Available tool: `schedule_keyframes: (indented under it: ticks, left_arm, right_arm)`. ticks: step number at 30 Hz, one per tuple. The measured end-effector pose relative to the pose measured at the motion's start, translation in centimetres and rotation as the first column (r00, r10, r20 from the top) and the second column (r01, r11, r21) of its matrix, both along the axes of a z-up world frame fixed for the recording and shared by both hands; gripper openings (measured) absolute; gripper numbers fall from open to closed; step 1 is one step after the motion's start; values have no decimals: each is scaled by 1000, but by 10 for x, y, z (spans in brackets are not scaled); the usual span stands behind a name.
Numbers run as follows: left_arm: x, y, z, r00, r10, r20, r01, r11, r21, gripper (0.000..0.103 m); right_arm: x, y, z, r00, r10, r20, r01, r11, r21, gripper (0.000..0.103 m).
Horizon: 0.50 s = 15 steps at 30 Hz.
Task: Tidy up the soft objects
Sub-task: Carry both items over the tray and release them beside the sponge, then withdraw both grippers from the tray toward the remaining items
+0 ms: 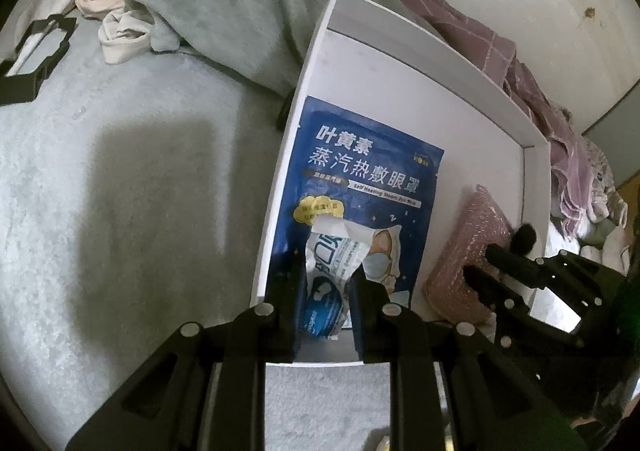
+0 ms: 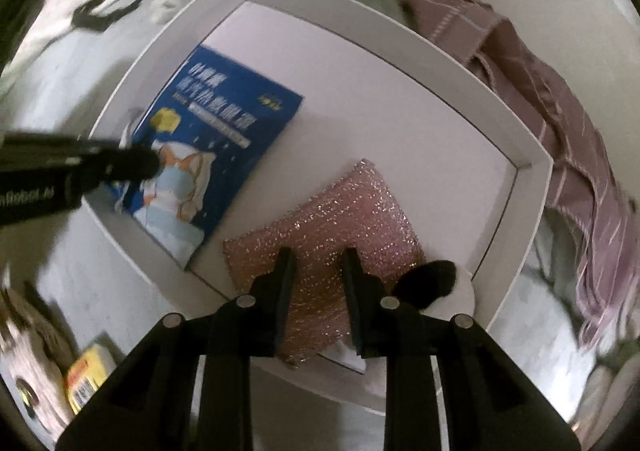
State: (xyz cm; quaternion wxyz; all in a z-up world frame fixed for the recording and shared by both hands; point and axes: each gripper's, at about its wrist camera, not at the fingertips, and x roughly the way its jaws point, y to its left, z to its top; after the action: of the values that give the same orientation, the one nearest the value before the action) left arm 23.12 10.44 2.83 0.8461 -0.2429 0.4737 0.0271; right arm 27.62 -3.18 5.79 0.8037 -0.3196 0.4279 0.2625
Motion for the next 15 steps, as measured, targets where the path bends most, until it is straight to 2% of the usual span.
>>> schedule_keyframes:
  ticks: [1, 4, 6, 9, 10, 13, 15]
  left_arm:
    - [0, -1, 0, 1000, -7, 0, 7, 1000, -2, 22]
    - [1, -7, 2, 999, -43, 13, 43, 999, -32, 41]
    - [1, -13, 5, 997, -72, 35, 73, 997, -36, 60]
    - [-1, -20, 13, 993, -99, 61, 101, 995, -17, 74]
    - [-2, -21, 16, 992, -102, 70, 103, 995, -11, 75]
    - [-9, -21, 28, 992, -73, 98, 71, 997, 27, 79]
    - [-15, -18, 39, 991, -58, 123, 52, 997, 55, 79]
  right_arm:
    - [-3, 2, 0, 1000, 19, -10, -19, 1000, 0, 25]
    - [-13, 9, -1, 999, 37, -33, -37, 999, -7, 25]
    - [-14, 9, -1, 999, 24, -29, -25, 1000, -16, 25]
    - [-18, 1, 4, 999, -30, -37, 31, 999, 8, 25]
    - [-19, -6, 9, 998, -53, -30, 54, 998, 26, 25]
    - [-32, -24, 29, 989, -148, 1, 146, 979, 142, 26]
    - [-36, -41, 46, 971, -238, -32, 237, 925, 298, 31]
